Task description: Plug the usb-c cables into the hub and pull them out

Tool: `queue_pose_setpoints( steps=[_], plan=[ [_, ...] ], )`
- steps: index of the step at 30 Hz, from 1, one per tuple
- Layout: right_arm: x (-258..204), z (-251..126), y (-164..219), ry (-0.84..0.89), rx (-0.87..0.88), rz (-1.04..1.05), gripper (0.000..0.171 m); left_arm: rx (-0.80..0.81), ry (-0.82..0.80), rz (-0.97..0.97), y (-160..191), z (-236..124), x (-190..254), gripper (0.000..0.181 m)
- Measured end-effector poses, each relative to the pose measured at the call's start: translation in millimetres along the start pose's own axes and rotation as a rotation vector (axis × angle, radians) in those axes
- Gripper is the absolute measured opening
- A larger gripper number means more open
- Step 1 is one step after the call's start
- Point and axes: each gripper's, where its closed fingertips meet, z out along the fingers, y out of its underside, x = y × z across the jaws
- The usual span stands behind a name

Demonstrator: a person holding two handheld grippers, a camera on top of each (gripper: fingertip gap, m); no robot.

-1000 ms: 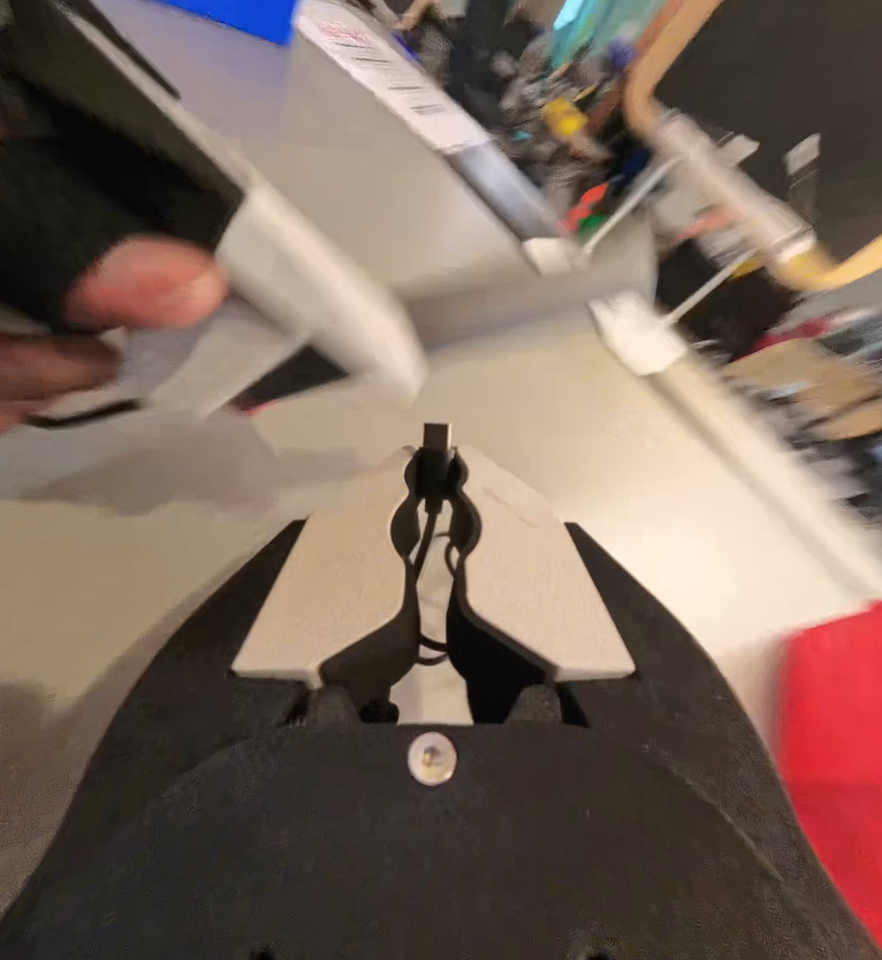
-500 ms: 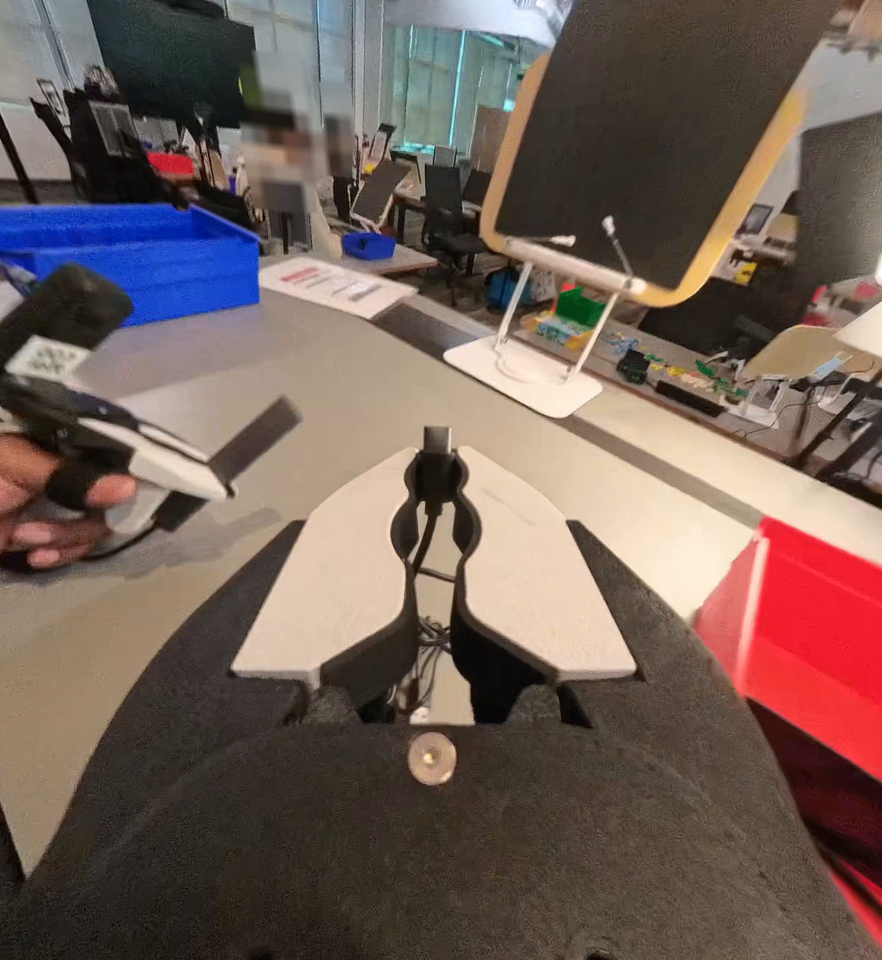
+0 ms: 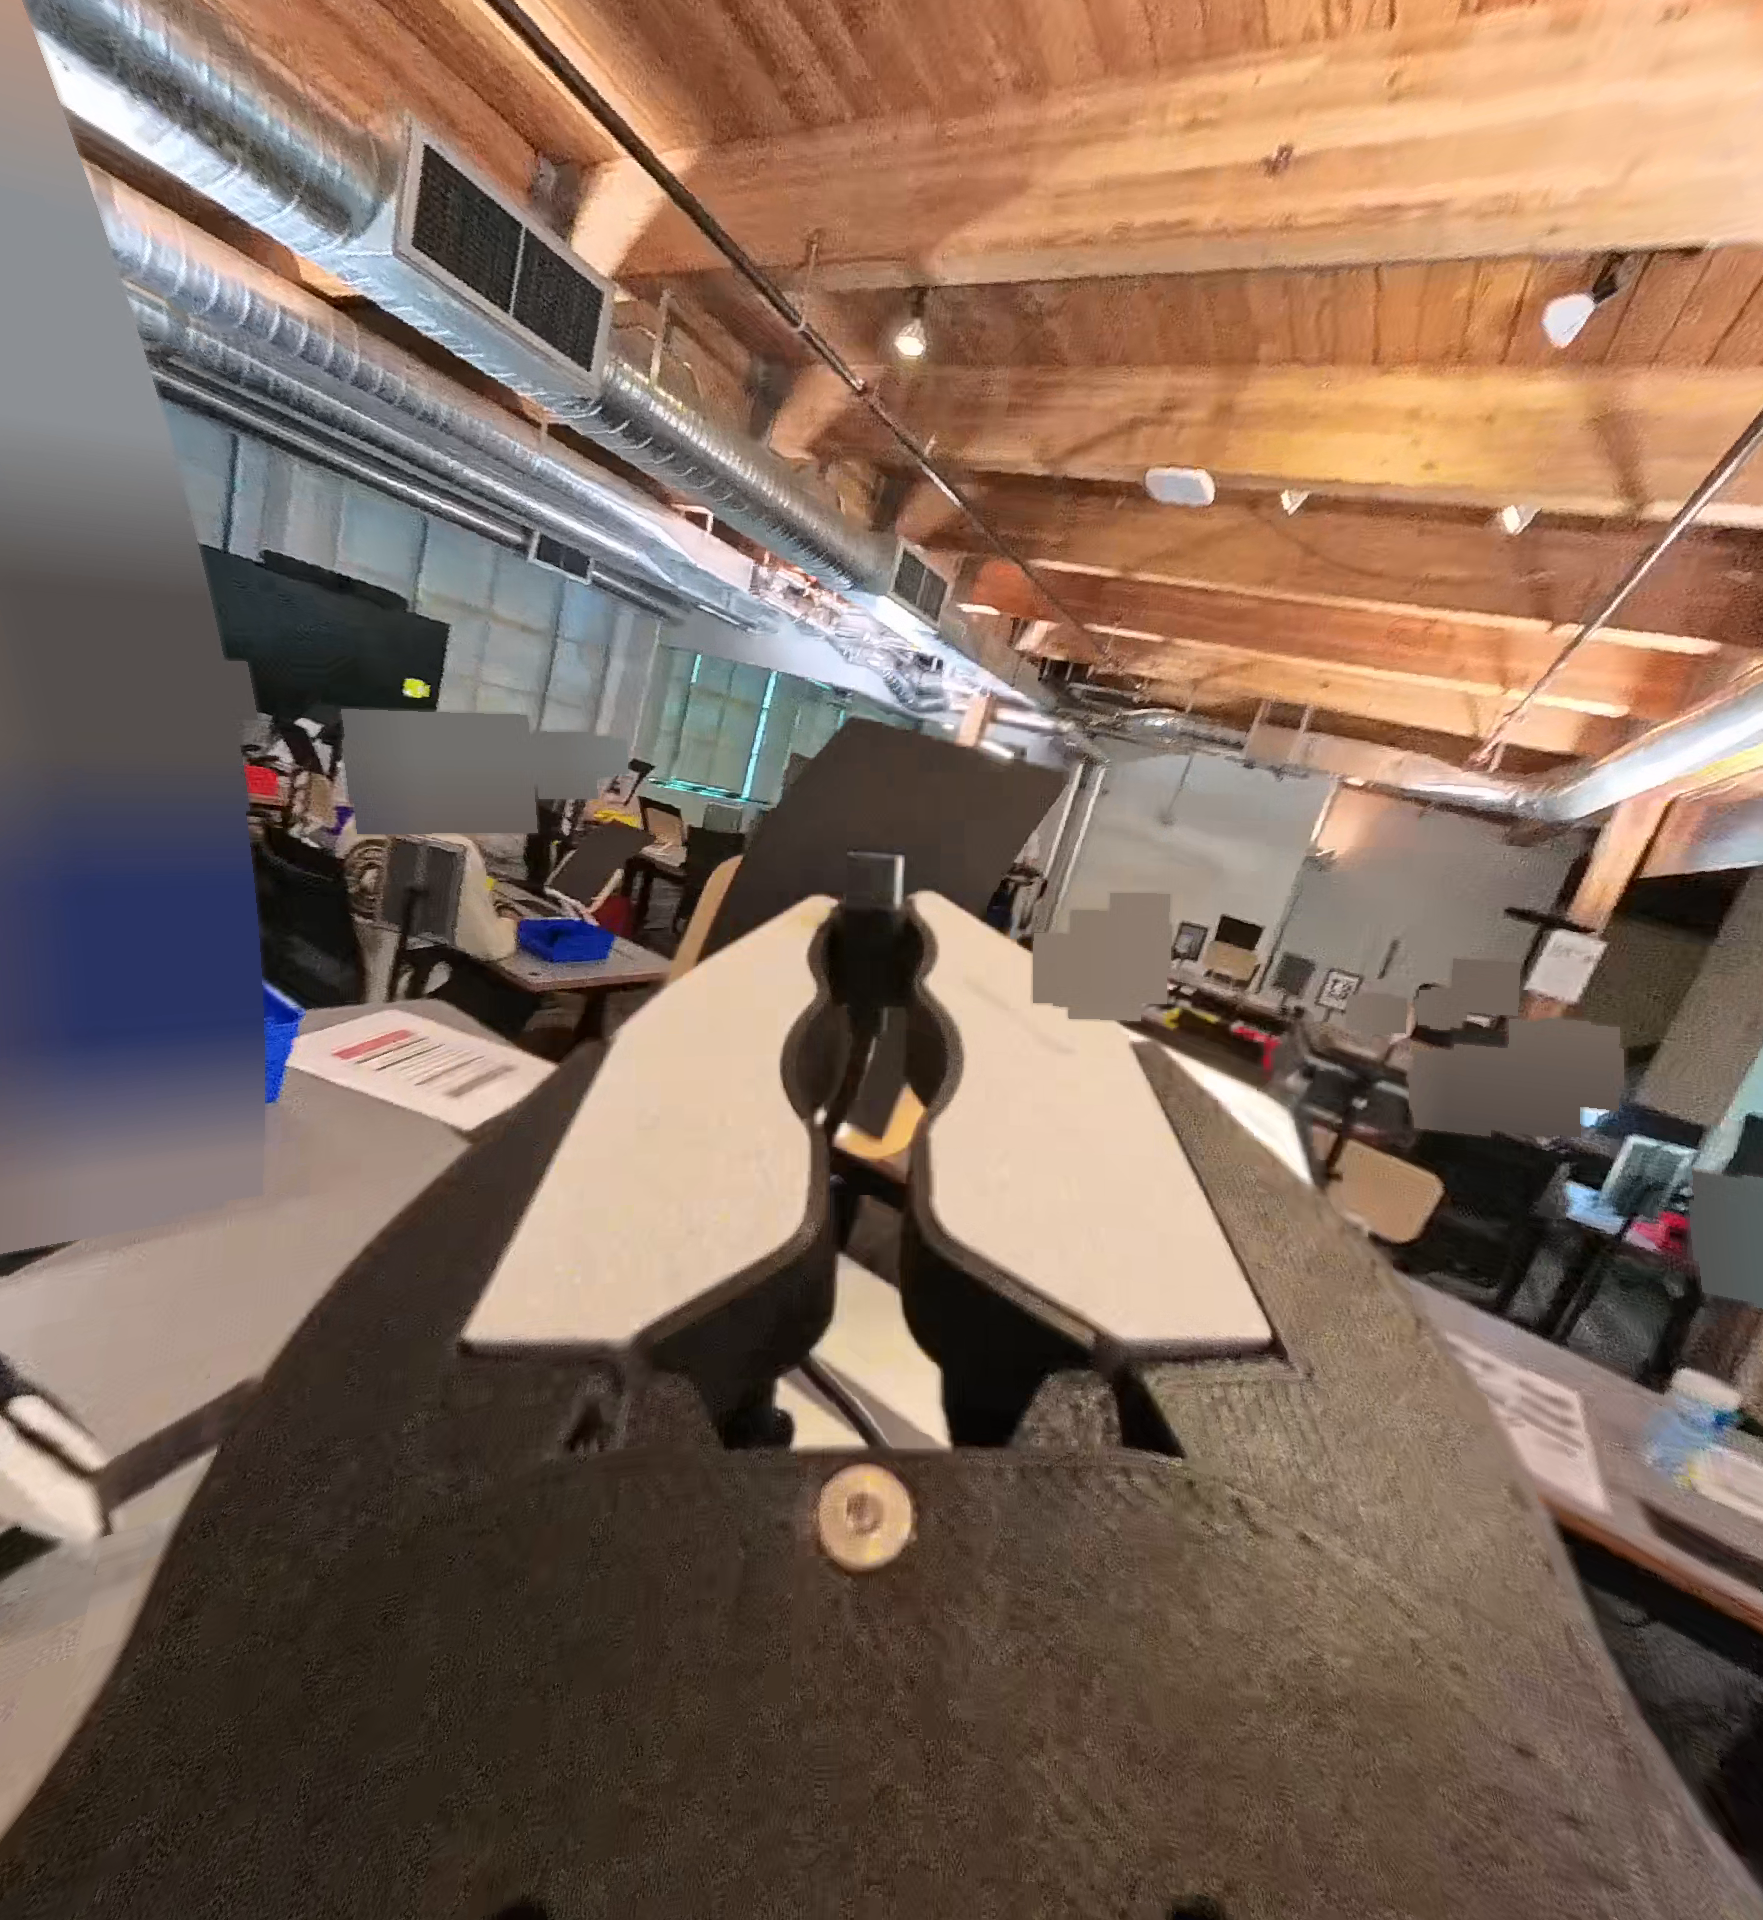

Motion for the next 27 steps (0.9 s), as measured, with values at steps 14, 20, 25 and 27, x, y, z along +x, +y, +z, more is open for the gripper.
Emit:
queue_pose_setpoints(
  steps=[14, 20, 25, 27],
  plan=[
    [58, 31, -62, 0.083, 0.037, -0.094, 0.009, 0.003, 0.02, 0.005, -1, 0, 1, 0.01],
    [58, 16, 56, 0.153, -0.109, 0.099, 0.009, 0.026, 0.031, 0.011, -4, -3, 4, 0.01],
    [54, -22, 211, 0.229, -0.486, 0.249, 0.009, 0.011, 0.032, 0.012, -2, -1, 4, 0.01],
    [38, -47, 282, 0.207, -0.763, 0.289, 0.009, 0.004, 0.033, 0.011, -1, 0, 4, 0.01]
  ],
)
